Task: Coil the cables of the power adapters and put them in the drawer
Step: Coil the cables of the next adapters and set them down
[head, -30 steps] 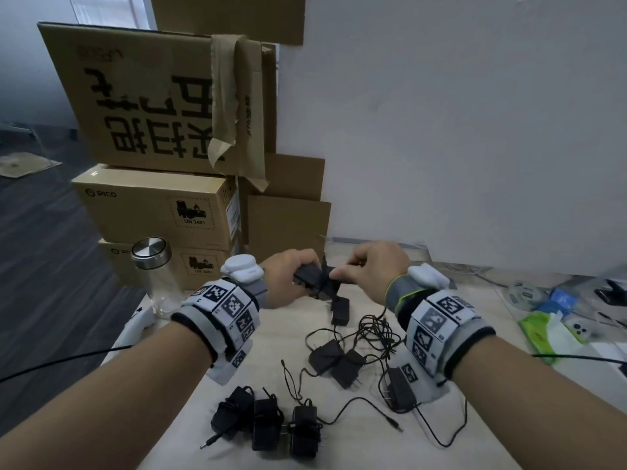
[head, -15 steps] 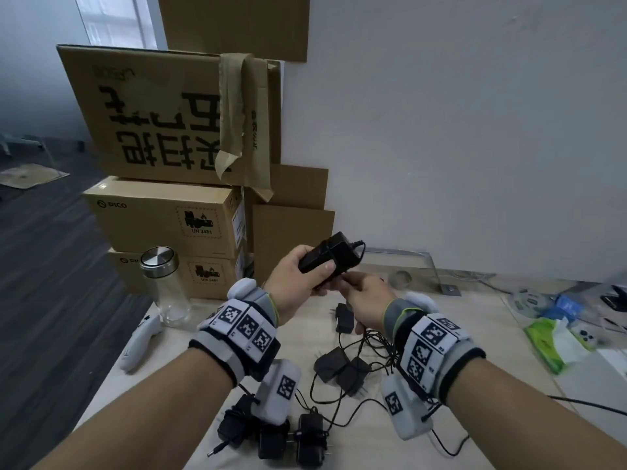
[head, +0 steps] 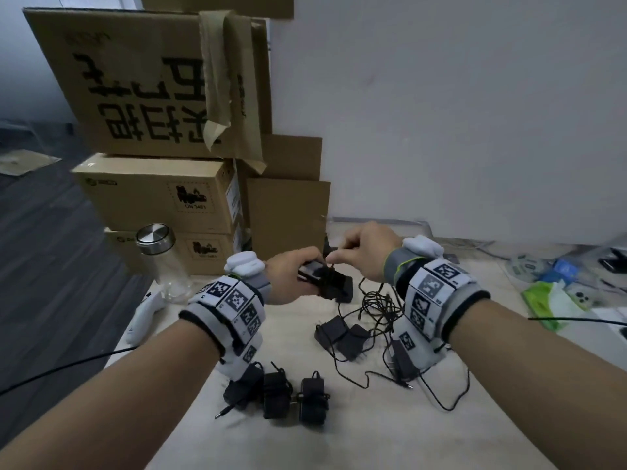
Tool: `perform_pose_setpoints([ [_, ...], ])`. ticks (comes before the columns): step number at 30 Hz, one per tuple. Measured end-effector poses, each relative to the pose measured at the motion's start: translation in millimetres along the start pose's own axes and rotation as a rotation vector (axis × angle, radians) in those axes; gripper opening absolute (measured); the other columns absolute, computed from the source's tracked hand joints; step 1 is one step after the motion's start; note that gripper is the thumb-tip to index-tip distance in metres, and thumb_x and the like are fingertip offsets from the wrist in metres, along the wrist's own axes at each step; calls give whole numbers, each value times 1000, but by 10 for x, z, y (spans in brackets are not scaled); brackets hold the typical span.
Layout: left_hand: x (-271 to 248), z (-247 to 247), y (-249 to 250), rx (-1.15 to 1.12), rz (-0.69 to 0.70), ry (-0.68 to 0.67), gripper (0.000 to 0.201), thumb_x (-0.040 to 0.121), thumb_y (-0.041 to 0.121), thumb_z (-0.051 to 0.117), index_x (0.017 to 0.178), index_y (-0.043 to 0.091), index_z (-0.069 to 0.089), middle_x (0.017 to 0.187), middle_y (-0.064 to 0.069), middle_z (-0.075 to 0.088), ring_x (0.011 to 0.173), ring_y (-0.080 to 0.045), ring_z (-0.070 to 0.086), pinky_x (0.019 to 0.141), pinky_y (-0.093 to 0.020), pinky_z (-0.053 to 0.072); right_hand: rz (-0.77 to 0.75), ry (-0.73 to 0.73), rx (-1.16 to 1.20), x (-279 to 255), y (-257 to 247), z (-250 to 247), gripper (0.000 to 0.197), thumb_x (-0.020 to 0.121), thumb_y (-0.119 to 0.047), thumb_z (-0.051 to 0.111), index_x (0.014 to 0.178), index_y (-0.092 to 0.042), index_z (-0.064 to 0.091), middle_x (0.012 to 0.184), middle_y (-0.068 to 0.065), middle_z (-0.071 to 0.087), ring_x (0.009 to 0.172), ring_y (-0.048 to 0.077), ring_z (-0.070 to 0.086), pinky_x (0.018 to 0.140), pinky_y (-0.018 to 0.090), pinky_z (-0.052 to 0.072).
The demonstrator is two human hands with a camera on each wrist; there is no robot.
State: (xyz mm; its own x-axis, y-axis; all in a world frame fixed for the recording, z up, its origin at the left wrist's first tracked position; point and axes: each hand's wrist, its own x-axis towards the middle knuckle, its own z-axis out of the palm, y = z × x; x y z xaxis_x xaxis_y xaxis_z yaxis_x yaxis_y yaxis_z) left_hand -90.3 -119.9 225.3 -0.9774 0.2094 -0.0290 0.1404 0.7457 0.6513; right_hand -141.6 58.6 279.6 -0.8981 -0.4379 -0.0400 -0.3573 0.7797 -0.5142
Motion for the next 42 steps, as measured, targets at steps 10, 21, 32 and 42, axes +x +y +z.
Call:
perform_pose_setpoints([
  [10,-138,-16,109,-1039,-2,-161,35,75,-2,67,104,10,51,95,-14,58,79,-21,60,67,-27,53,150,103,447,-25,268,213,21,92,-8,56,72,-5,64,65,10,54,56,17,48,44,27,46],
  [21,156,57,132,-855,-296,518,21,88,6,64,101,12,50,90,-13,60,72,-26,59,74,-41,55,214,-200,593,-196,21,516,19,98,-19,49,83,-12,58,71,8,51,50,24,62,50,33,55],
  [32,180,63,-44,490,-156,227,30,84,5,51,100,25,36,104,-5,46,82,-25,40,71,-41,41,212,-103,492,-89,-164,263,17,94,0,47,83,-4,59,69,9,57,44,15,53,44,19,45],
  [42,-46,-159,-104,-193,84,22,35,76,8,78,99,25,58,98,1,65,86,-14,61,76,-26,52,240,217,458,54,239,40,38,90,-46,59,70,-14,69,50,-1,38,39,18,36,44,26,42],
])
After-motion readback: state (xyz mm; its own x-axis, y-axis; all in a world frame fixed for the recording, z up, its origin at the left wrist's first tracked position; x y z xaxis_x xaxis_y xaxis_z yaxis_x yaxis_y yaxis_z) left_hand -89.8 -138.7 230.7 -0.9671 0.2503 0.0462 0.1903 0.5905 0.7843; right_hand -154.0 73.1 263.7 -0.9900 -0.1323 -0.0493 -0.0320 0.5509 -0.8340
